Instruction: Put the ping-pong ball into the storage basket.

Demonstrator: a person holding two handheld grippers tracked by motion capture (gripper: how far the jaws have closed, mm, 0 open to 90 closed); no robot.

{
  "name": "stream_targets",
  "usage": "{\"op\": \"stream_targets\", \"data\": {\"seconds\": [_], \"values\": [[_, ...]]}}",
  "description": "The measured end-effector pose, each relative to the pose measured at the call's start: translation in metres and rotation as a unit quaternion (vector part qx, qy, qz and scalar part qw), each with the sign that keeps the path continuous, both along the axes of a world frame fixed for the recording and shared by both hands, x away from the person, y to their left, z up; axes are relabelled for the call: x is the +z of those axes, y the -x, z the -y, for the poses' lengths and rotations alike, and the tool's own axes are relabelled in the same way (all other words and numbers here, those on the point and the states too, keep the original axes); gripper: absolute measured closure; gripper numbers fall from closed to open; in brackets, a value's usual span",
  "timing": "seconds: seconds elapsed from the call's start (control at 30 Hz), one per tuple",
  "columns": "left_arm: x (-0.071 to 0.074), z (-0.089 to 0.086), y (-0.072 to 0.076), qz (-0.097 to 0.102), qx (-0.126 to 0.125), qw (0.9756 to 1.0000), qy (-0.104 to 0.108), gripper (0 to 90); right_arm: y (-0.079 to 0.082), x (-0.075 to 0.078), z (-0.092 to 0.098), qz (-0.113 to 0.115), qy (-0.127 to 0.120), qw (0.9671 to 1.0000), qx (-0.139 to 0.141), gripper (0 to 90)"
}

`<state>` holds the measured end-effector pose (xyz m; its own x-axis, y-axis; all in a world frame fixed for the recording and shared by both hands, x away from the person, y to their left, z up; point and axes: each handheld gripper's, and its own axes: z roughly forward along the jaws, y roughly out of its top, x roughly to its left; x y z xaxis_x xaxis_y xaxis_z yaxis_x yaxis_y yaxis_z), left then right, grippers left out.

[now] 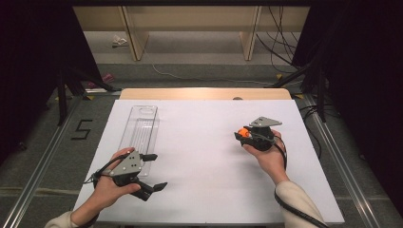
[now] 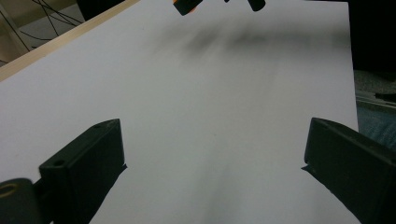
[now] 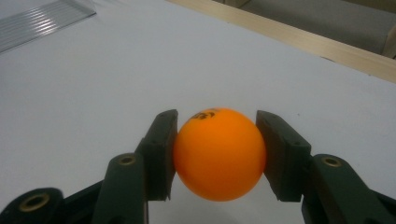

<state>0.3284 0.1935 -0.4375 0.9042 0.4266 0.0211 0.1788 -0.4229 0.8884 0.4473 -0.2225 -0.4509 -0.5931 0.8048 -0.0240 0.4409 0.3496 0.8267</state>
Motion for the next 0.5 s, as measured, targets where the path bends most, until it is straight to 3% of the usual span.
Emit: {"op": "stream_targets", "data": {"seconds": [0.5], "values": [[0.0000,0.0000,0.0000,0.000,-0.001,1.0000,0.000,4.6,0.0008,0.0032,-0.0056,0.006,-0.003,1.0000,0.005,51.5]]}}
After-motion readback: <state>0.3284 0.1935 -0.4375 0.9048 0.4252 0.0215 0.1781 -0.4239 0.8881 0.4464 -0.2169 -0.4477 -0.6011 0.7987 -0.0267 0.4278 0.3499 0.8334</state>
